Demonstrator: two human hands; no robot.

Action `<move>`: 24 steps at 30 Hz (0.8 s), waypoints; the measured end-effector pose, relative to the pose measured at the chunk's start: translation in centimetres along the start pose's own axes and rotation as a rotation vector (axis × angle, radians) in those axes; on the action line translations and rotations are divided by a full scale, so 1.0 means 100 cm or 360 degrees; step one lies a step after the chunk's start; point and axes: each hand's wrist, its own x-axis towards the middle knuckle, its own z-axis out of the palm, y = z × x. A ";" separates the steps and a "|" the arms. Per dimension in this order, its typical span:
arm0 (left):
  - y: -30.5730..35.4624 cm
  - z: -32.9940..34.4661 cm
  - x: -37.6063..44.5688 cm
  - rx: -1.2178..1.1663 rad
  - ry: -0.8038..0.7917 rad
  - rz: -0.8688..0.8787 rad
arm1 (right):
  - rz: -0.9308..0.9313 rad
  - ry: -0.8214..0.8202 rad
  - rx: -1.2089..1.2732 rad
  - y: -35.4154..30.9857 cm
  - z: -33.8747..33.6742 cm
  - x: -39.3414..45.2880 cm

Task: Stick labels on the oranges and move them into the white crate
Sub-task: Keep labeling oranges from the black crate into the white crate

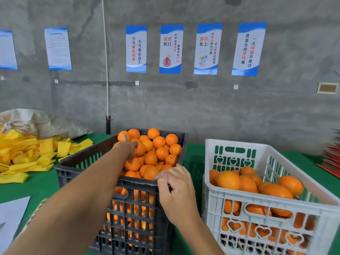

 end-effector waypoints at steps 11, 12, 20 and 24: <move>0.031 -0.030 -0.060 -0.0750 0.0754 0.0542 | 0.0415 -0.0272 0.0487 -0.011 -0.018 0.005; 0.041 -0.031 -0.078 -0.0850 0.0863 0.0615 | 0.0626 -0.0246 0.0784 -0.015 -0.025 0.009; 0.119 0.022 -0.210 -0.1368 0.1452 0.1210 | 0.0988 0.0197 0.1460 -0.023 -0.090 -0.005; 0.144 0.072 -0.228 -0.1524 0.1054 0.1164 | 0.1105 0.0122 0.1180 0.000 -0.113 -0.060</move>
